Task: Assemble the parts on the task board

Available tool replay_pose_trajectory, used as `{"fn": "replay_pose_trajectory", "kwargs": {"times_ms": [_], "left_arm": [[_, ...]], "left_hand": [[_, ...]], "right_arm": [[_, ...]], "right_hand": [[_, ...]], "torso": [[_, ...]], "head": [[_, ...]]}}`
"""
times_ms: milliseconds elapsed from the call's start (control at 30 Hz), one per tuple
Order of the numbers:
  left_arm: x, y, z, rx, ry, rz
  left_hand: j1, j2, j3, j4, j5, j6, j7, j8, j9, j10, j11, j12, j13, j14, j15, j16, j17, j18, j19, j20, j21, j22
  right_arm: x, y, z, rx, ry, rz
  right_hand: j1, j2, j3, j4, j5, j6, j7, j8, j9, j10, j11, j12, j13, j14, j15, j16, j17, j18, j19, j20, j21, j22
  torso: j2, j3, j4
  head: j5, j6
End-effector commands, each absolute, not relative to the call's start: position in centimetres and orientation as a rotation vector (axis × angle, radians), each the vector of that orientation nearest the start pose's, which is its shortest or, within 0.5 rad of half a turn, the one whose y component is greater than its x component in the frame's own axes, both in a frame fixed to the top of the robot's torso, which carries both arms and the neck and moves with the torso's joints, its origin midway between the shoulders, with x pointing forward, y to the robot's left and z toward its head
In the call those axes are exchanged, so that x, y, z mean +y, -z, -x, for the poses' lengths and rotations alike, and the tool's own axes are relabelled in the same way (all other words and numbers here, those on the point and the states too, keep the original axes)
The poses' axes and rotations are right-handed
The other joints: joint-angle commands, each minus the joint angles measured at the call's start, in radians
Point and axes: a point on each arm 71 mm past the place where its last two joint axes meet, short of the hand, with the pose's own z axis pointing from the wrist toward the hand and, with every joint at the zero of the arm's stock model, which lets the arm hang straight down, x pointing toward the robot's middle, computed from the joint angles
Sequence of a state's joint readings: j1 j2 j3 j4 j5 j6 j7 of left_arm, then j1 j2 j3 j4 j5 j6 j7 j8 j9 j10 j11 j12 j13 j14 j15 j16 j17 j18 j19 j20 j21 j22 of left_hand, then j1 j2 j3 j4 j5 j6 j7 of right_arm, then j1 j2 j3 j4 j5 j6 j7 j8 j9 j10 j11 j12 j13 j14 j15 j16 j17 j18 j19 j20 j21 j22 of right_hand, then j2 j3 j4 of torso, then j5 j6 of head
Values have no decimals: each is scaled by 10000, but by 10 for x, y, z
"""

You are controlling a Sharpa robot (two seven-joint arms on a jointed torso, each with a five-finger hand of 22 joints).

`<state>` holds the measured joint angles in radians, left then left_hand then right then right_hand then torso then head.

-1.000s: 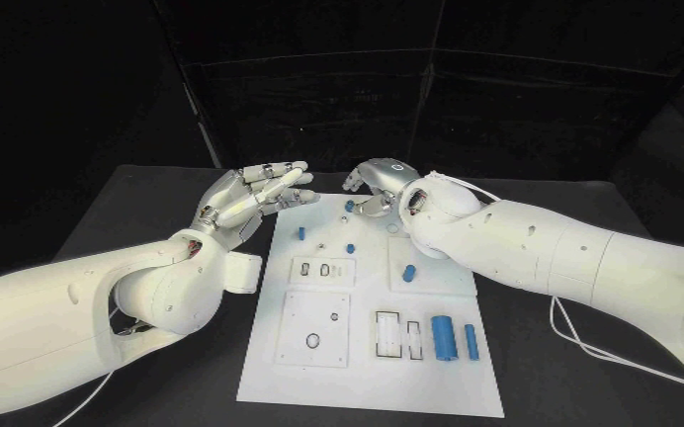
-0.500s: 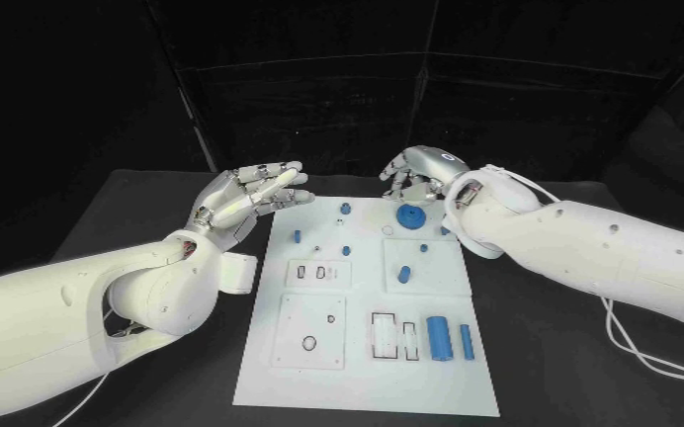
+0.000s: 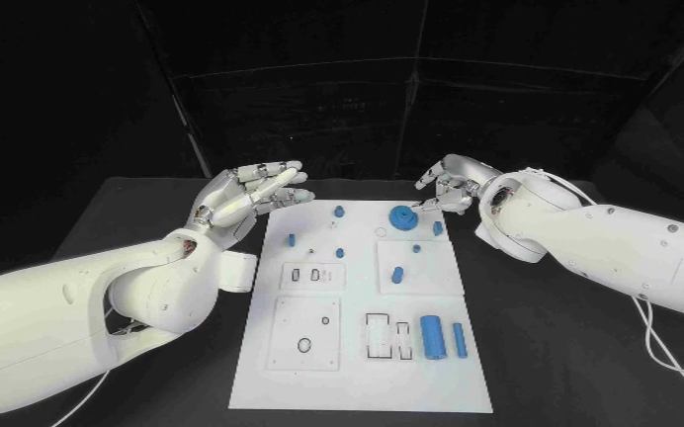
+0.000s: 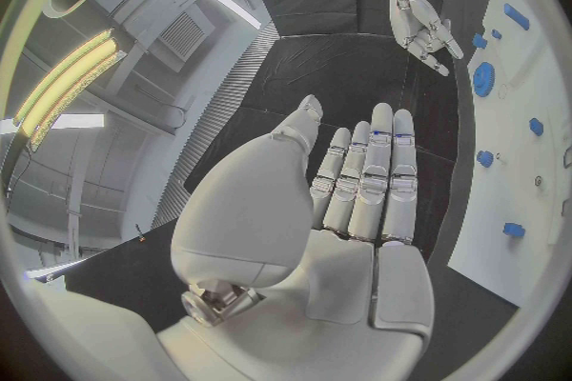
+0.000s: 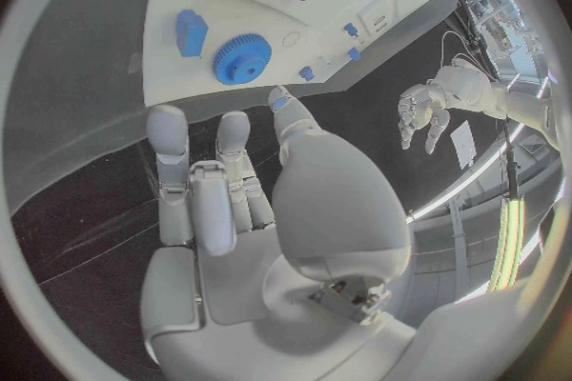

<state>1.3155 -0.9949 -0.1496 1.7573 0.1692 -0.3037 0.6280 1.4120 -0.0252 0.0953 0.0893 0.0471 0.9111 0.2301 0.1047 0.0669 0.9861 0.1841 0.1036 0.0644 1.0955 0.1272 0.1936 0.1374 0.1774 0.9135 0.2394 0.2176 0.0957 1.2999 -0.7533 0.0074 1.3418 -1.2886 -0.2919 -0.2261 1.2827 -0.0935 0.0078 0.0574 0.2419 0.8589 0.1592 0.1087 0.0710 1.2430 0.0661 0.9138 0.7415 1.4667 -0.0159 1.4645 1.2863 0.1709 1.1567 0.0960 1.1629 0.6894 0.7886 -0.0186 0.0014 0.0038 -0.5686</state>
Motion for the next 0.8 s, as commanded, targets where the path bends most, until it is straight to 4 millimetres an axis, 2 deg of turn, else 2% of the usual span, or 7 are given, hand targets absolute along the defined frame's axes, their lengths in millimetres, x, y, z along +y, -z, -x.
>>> {"fn": "replay_pose_trajectory", "kwargs": {"times_ms": [33, 200, 400, 467, 633, 800], "left_arm": [[219, 137, -448, 12225, 17636, 10968], [218, 137, -449, 12232, 17622, 10965], [217, 137, -450, 12236, 17628, 10958], [217, 137, -450, 12236, 17629, 10956], [217, 137, -450, 12238, 17627, 10957], [217, 137, -450, 12235, 17622, 10959]], "left_hand": [[15, 68, 18, -54, -9, -40, 174, -47, -10, -17, 52, -35, 4, 2, 71, -64, -8, 19, 52, 30, -44, -7], [15, 68, 18, -54, -9, -40, 174, -47, -10, -17, 52, -35, 4, 2, 71, -64, -8, 19, 52, 30, -44, -7], [22, 66, 15, -68, -9, -38, 174, -51, -9, -14, 51, -39, 5, 5, 70, -68, -7, 20, 55, 30, -49, -10], [22, 66, 15, -68, -9, -38, 174, -51, -9, -14, 51, -39, 5, 5, 70, -68, -7, 20, 55, 30, -49, -10], [22, 66, 15, -68, -9, -38, 174, -51, -9, -14, 51, -39, 5, 5, 70, -68, -7, 20, 55, 30, -49, -10], [22, 66, 15, -68, -9, -38, 174, -51, -9, -14, 51, -39, 5, 5, 70, -68, -7, 20, 55, 30, -49, -10]], "right_arm": [[-216, 139, -546, 17272, -5121, -1411], [-208, 141, -548, 17391, -5152, -1212], [-201, 142, -550, 17436, -5139, -1150], [-200, 142, -551, 17431, -5096, -1104], [-196, 143, -552, 17432, -4856, -800], [-195, 143, -552, 17418, -4621, -575]], "right_hand": [[254, 25, -246, 206, -12, -107, 25, 106, 13, 68, 37, 801, 911, 602, 81, 150, 326, -181, 134, 7, 114, 152], [538, 88, -513, 465, -19, -242, 75, 229, 4, 332, 88, 1906, 2157, 628, 127, 271, 565, -206, 193, 57, 223, 292], [832, 208, -620, 522, 10, -294, 97, 354, 6, 812, 118, 3042, 3468, 659, 156, 370, 782, -232, 256, 90, 343, 463], [933, 254, -610, 487, 19, -291, 98, 385, 8, 932, 119, 3288, 3765, 668, 159, 392, 833, -241, 282, 93, 381, 521], [1561, 411, -432, 63, -228, -170, 77, 553, 24, 1350, 102, 4099, 4764, 693, 150, 465, 997, -277, 392, 85, 536, 761], [1739, 495, -330, -157, -303, -78, 67, 646, 25, 1655, 96, 4587, 5396, 716, 147, 518, 1131, -315, 497, 84, 667, 984]], "torso": [[36, 36, 33], [83, 53, 65], [95, 51, 57], [97, 55, 56], [90, 52, 76], [86, 56, 74]], "head": [[-55, -6], [-78, -15], [-100, -61], [-105, -53], [-130, -72], [-128, -98]]}}
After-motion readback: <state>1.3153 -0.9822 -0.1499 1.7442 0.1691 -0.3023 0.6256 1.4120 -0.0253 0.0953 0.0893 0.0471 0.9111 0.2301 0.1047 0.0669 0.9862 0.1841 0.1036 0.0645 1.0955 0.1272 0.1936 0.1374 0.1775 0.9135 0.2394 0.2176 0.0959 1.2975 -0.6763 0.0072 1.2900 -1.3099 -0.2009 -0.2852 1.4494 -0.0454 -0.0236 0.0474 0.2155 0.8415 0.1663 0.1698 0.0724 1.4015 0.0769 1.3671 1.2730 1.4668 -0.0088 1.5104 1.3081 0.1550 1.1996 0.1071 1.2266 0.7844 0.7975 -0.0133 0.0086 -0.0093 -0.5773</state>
